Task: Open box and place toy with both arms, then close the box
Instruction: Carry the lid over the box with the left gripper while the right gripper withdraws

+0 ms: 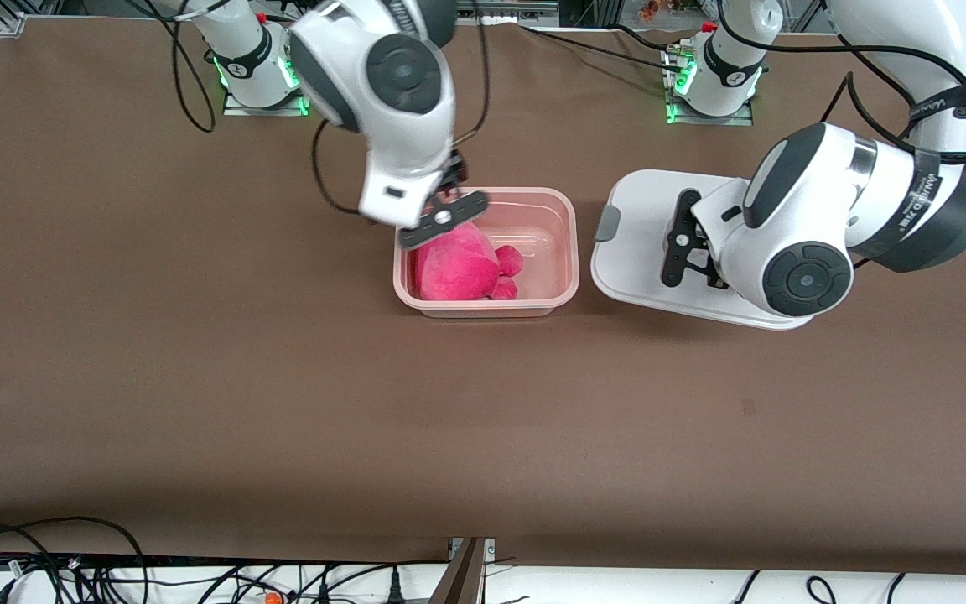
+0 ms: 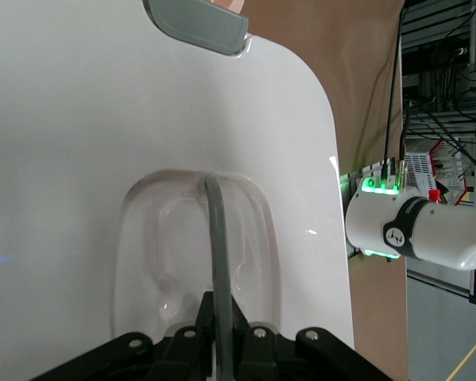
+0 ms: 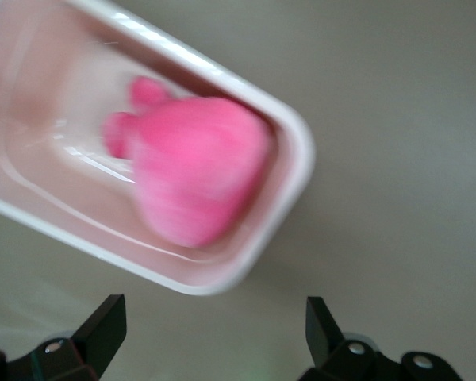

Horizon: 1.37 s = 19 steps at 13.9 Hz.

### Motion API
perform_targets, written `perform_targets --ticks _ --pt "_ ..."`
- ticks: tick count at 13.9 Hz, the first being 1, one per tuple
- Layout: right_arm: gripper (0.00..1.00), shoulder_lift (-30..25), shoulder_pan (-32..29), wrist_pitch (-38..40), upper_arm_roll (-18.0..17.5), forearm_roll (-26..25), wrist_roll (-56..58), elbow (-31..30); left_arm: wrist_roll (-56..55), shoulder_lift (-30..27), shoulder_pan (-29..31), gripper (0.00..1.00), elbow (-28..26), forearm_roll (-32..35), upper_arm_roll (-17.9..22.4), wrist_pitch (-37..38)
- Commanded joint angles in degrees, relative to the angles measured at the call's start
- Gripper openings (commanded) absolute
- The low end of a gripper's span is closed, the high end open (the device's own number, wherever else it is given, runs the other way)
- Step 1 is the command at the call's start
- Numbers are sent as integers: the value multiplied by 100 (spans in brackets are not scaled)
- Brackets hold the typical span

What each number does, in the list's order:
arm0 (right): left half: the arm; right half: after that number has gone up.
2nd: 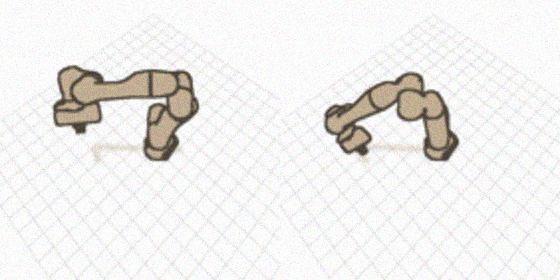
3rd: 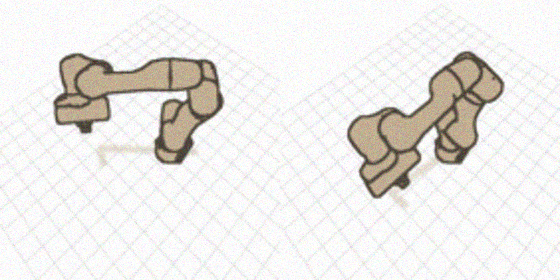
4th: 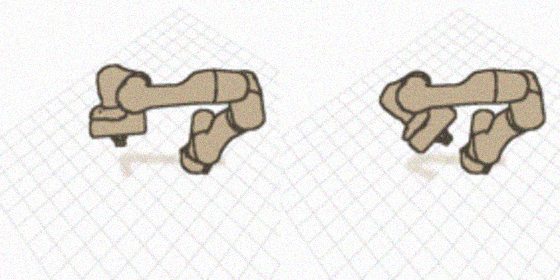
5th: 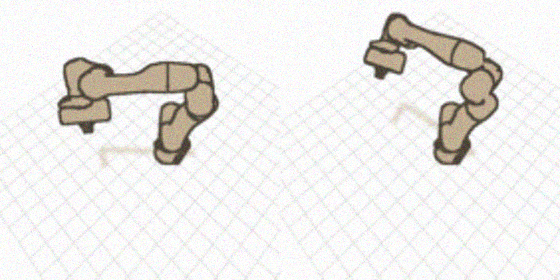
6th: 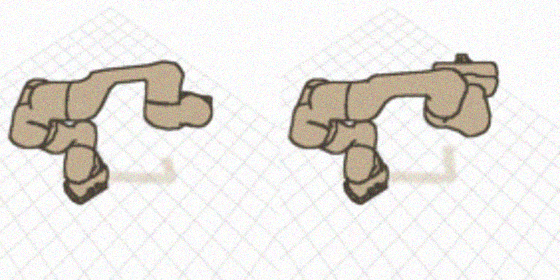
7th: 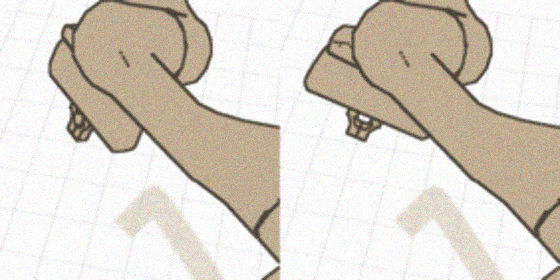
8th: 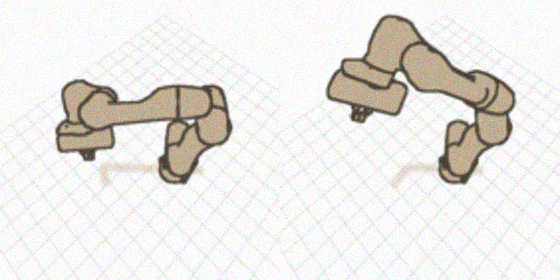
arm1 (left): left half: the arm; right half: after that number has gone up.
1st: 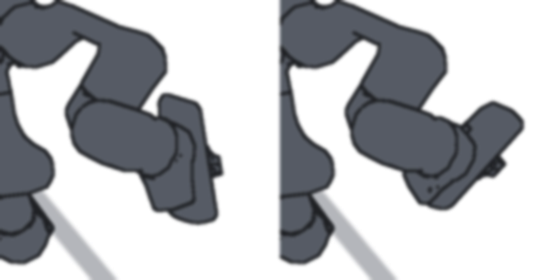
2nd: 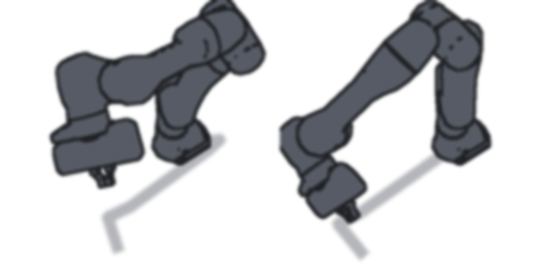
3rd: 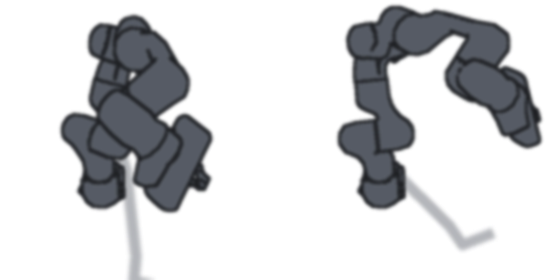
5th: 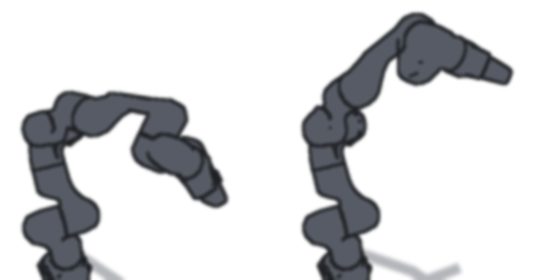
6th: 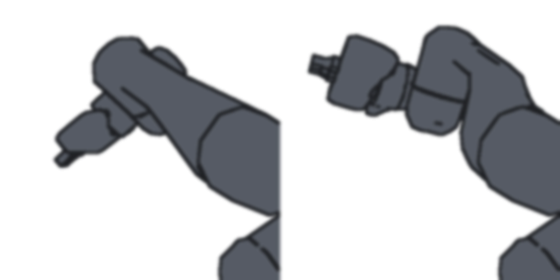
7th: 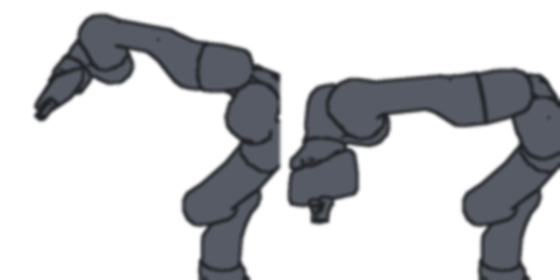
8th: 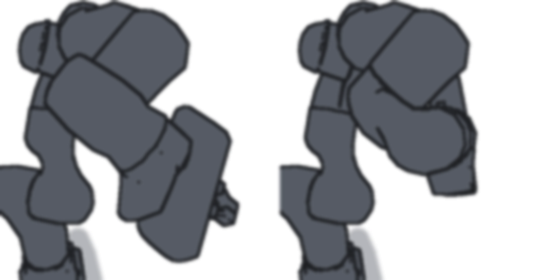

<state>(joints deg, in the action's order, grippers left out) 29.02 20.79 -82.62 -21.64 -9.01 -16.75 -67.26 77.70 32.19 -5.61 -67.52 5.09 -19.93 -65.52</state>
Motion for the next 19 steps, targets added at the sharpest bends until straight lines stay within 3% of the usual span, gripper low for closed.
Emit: perform_targets --ticks 1,5,9,12,18,19 --pt "100 -220 -1135 395 -95 39 5 20 -202 -20 -369 0 20 -647 7 -214" --pt "100 -300 -2411 475 -104 39 241 20 -403 208 -975 0 11 -1353 16 -1188" --pt "100 -466 -3211 571 -112 5 1014 20 -1861 568 -1512 0 11 -1432 16 -2402" --pt "100 -773 -3283 642 228 30 1391 -76 -2110 884 -1723 0 -67 -1432 16 -2800" --pt "100 -1968 -3222 555 801 48 1683 -1524 -2207 1105 -2066 0 -85 -1344 51 -3379" --pt "100 -2057 -3057 546 1037 48 1770 -1605 -2207 1114 -2102 0 -120 -1336 60 -3476"
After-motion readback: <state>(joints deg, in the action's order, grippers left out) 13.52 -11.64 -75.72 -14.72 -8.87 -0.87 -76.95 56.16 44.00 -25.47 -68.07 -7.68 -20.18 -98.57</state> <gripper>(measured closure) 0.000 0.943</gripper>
